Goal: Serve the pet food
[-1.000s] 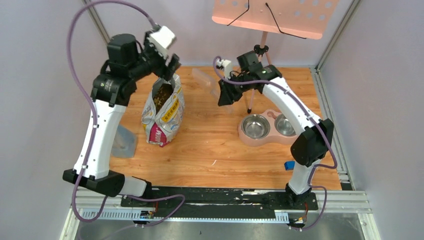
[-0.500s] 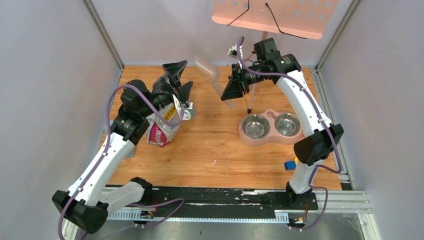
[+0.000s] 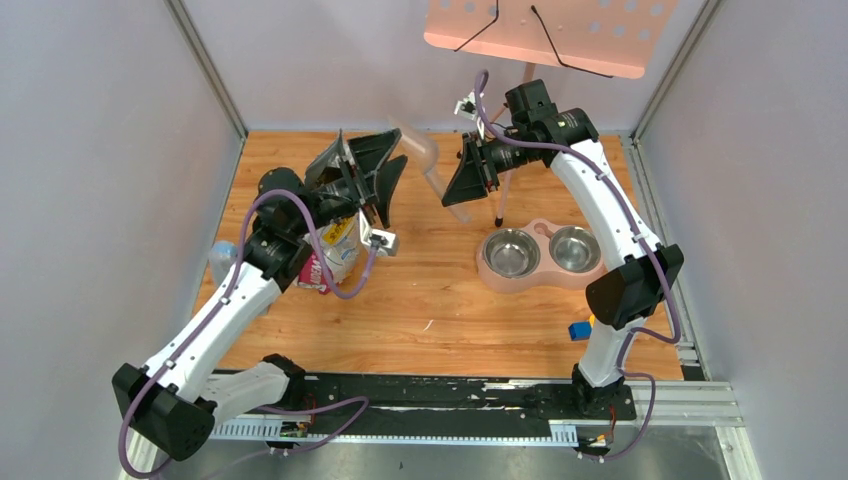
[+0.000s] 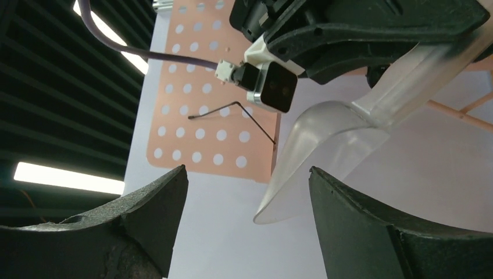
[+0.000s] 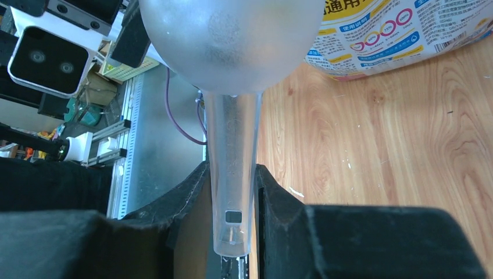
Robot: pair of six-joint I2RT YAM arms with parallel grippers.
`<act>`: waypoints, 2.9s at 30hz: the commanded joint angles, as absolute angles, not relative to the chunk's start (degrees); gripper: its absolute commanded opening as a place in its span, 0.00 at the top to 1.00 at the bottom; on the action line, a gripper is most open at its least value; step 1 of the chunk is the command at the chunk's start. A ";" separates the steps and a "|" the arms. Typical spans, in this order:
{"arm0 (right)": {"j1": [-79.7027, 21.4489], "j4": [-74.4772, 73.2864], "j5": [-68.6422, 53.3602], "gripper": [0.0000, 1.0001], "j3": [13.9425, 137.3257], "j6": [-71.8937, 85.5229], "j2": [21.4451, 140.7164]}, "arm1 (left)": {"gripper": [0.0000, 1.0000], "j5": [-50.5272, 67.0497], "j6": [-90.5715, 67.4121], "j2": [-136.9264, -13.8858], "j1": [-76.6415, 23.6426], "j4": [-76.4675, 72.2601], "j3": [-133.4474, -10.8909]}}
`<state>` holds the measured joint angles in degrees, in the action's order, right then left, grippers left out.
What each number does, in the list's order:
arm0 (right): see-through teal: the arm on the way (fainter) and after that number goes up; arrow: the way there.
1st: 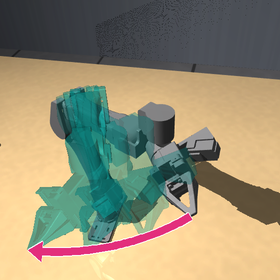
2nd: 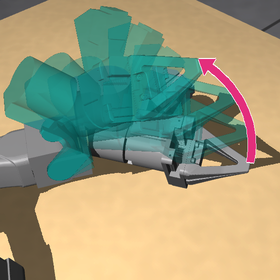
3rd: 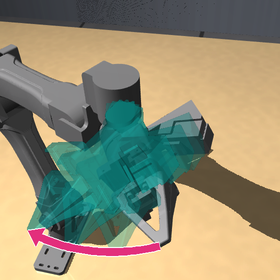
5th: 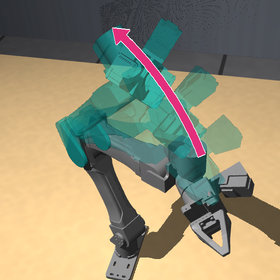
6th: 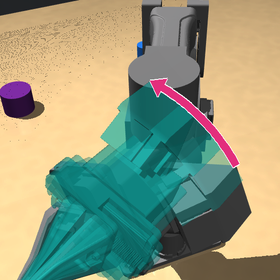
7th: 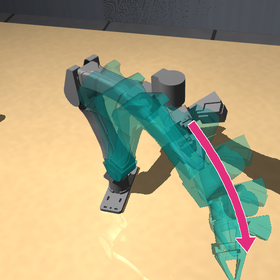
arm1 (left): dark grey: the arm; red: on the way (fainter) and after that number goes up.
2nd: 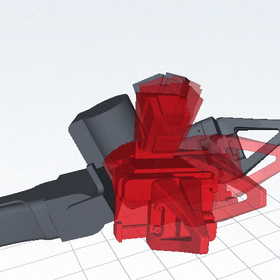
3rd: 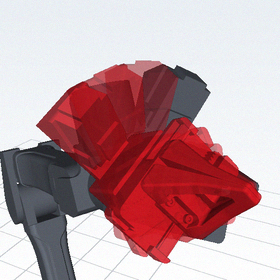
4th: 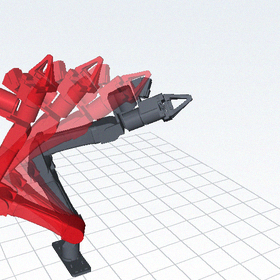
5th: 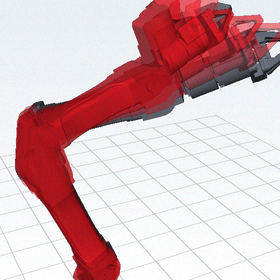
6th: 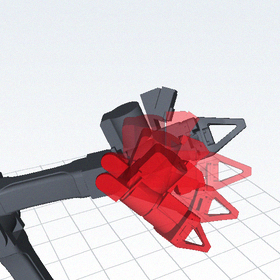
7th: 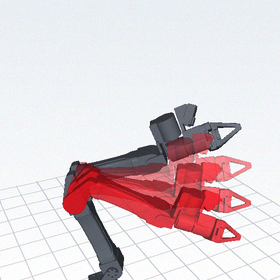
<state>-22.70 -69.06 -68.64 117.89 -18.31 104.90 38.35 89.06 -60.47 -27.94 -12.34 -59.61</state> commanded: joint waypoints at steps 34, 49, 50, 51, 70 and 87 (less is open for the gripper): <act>-21.98 -58.91 -50.54 0.21 123.21 -10.27 93.15 | 1.00 15.06 82.13 -64.69 -34.59 1.91 -65.88; -18.92 -27.57 -41.17 0.19 109.76 19.83 85.91 | 1.00 9.17 27.24 -86.02 -36.49 33.66 -101.76; -18.94 -27.49 -43.06 0.19 110.87 20.69 87.02 | 1.00 9.85 26.67 -86.16 -36.48 33.09 -101.64; -18.90 -27.34 -44.22 0.20 111.43 21.74 87.74 | 1.00 10.02 26.39 -86.54 -36.54 32.94 -101.81; -19.95 -25.70 -48.07 0.40 102.13 21.75 85.98 | 1.00 12.80 22.47 -86.63 -36.57 33.14 -102.45; -21.63 -28.34 -47.09 0.58 100.98 18.30 85.73 | 1.00 14.40 21.96 -86.92 -36.57 33.99 -103.01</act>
<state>-20.56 -27.38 -46.54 101.54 20.43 88.31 13.45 23.33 -88.20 -36.38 35.14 -100.90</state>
